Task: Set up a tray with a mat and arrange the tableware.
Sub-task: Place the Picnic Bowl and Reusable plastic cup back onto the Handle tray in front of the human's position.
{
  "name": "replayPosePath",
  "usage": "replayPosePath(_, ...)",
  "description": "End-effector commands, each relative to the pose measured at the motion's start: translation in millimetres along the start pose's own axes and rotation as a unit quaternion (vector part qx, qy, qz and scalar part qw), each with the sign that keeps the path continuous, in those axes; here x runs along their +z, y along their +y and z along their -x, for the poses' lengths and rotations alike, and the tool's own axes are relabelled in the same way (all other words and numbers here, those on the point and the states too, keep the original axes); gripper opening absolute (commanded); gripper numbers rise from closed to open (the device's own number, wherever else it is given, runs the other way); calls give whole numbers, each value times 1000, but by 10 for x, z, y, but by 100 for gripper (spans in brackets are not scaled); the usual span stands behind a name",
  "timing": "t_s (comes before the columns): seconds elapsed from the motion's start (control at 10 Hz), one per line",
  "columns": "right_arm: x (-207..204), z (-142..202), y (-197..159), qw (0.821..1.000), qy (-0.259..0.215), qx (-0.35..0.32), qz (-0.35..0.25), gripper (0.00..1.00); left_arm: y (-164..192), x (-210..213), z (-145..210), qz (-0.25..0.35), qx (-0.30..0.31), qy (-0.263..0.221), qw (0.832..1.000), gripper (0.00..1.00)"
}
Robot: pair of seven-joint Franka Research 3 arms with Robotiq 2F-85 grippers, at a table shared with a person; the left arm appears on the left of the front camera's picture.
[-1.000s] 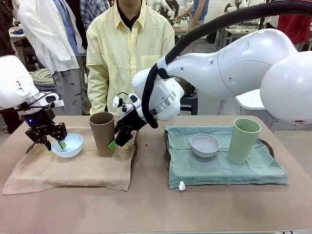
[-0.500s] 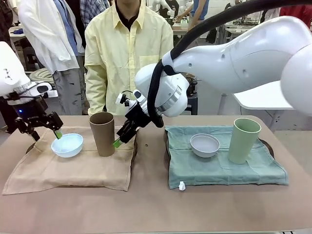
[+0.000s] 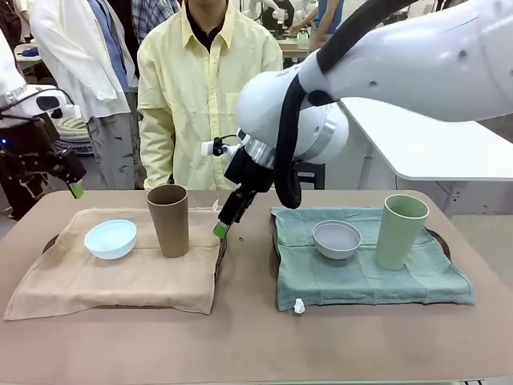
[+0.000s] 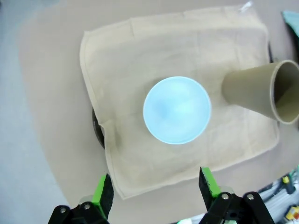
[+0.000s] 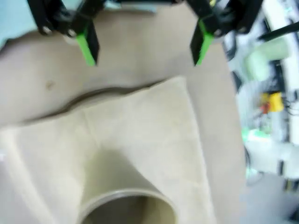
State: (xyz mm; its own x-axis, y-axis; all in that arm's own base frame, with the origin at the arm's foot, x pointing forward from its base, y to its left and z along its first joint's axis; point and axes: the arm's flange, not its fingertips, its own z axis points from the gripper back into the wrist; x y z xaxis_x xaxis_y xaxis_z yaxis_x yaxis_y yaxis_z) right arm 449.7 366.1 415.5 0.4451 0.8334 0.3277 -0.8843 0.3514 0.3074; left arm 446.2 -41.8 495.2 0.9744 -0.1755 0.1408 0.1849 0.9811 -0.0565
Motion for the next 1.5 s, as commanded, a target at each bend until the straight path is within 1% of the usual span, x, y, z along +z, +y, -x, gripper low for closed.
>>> replayPosePath(0.0,315,-117,168,993,41,-108,10,100,-236,136,-37,-29,-6,-2,1000,96)
replayPosePath(0.2,705,-259,419,978,76,-184,64,100,-492,261,-88,-48,-3,5,999,96)
replayPosePath(0.4,1033,-428,670,952,119,-242,146,100,-637,426,-143,-45,20,11,999,96)
replayPosePath(0.6,1325,-551,956,931,123,-281,198,100,-683,701,-157,-42,49,20,998,96)
replayPosePath(0.7,1406,-558,1000,930,113,-290,194,100,-636,757,-175,-34,54,27,998,96)
replayPosePath(0.8,1285,-390,860,943,103,-259,179,100,-656,562,-106,-34,23,10,999,96)
replayPosePath(1.4,1285,-390,860,943,103,-259,179,100,-656,562,-106,-34,23,10,999,96)
